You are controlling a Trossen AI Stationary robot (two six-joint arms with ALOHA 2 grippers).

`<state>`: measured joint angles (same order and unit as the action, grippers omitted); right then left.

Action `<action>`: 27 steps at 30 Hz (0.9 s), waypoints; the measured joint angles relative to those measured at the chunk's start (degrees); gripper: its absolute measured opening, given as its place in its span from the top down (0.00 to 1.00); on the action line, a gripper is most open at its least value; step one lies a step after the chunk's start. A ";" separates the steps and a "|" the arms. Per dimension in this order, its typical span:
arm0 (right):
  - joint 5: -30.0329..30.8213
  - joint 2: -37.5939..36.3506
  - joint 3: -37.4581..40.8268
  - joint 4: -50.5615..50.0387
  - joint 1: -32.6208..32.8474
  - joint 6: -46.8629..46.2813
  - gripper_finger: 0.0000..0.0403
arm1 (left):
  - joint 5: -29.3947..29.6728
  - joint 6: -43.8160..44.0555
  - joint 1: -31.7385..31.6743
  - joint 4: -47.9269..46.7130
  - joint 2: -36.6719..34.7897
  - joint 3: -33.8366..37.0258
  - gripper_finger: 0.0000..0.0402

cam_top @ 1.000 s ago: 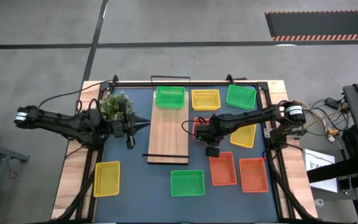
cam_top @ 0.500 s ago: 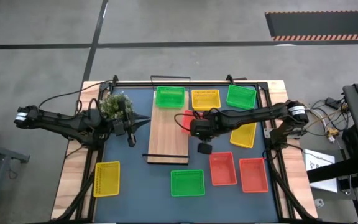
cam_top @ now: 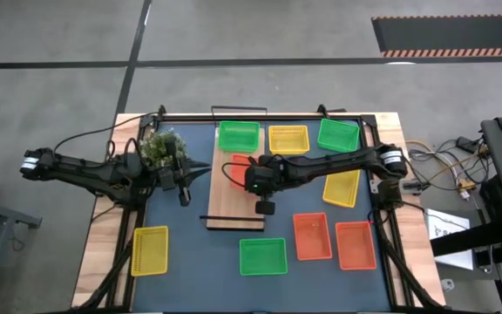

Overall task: Stack baskets on shelf by color
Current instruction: Put the top orange bin on the shelf

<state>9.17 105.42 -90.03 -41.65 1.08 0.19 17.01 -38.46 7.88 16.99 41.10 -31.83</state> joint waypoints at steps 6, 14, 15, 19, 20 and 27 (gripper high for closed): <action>-0.06 3.03 -2.30 0.25 -0.54 1.98 0.98 | -0.02 0.00 0.00 0.01 0.00 0.00 0.92; -0.13 3.50 -3.07 0.48 -1.88 1.34 0.95 | -0.02 0.02 0.00 0.00 0.04 0.00 0.92; -0.15 3.50 -3.07 0.46 -1.92 1.32 0.94 | -0.01 0.02 0.00 0.00 0.04 0.00 0.92; -0.17 3.46 -3.07 0.48 -2.14 1.16 0.86 | -0.02 0.04 0.00 0.00 0.02 0.00 0.92; -0.17 3.46 -3.07 0.47 -2.21 1.06 0.84 | -0.02 0.04 0.00 0.02 0.02 0.00 0.92; -1.66 2.82 -6.86 -2.46 -2.10 1.19 0.73 | -0.02 0.28 0.00 0.02 0.02 0.00 0.92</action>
<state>7.50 108.24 -96.89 -44.11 -1.02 1.39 16.99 -38.17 7.88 17.02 41.12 -31.83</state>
